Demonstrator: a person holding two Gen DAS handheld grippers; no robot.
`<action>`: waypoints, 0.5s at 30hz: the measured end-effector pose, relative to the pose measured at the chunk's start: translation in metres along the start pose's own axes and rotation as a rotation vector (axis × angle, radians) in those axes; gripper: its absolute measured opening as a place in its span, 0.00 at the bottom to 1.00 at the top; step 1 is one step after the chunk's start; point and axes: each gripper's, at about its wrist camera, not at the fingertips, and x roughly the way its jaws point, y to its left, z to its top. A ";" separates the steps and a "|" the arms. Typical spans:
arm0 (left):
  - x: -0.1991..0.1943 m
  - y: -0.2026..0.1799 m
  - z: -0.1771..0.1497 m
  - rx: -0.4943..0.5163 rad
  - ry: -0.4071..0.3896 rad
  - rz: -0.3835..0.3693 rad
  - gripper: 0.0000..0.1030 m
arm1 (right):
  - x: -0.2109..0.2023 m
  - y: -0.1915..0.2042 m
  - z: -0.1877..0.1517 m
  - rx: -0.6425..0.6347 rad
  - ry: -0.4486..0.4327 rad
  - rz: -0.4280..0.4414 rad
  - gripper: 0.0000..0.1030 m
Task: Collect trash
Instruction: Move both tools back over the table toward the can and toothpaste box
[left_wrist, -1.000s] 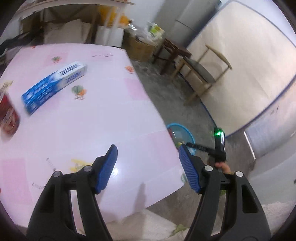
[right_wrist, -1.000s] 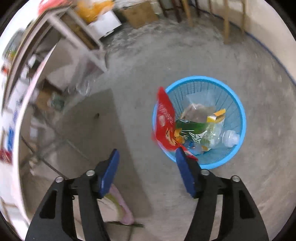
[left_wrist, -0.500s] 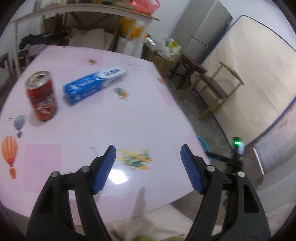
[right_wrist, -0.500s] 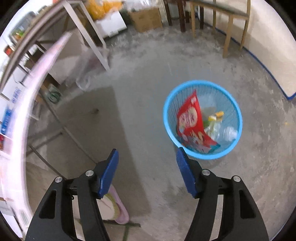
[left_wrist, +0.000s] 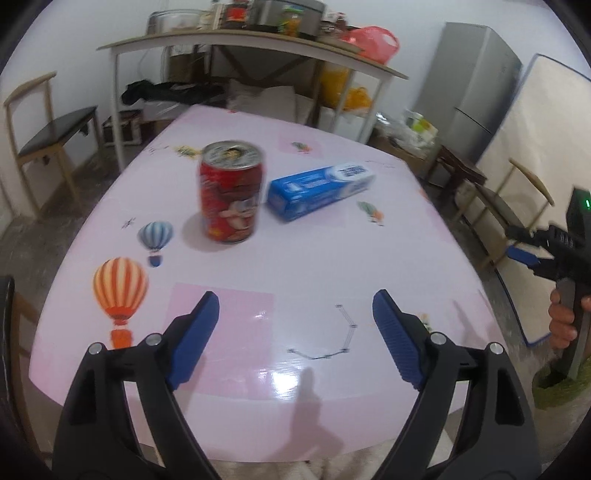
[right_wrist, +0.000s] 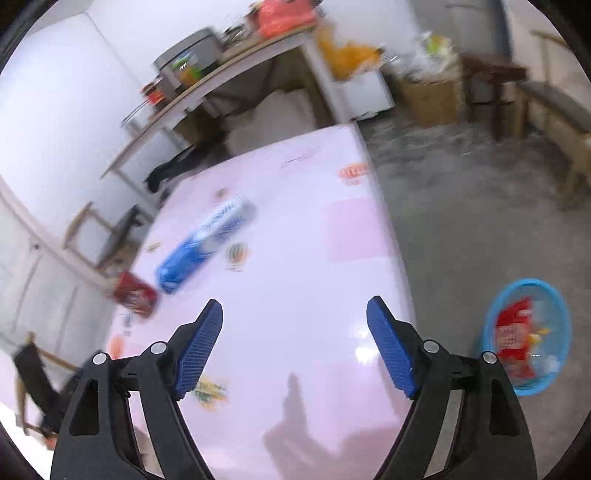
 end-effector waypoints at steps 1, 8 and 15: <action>0.000 0.005 -0.001 -0.010 -0.001 0.007 0.79 | 0.011 0.009 0.005 0.007 0.025 0.018 0.76; -0.002 0.032 -0.006 -0.042 -0.018 0.047 0.80 | 0.132 0.063 0.061 0.162 0.315 0.116 0.76; -0.007 0.050 -0.009 -0.071 -0.032 0.054 0.80 | 0.215 0.105 0.097 0.193 0.356 -0.100 0.76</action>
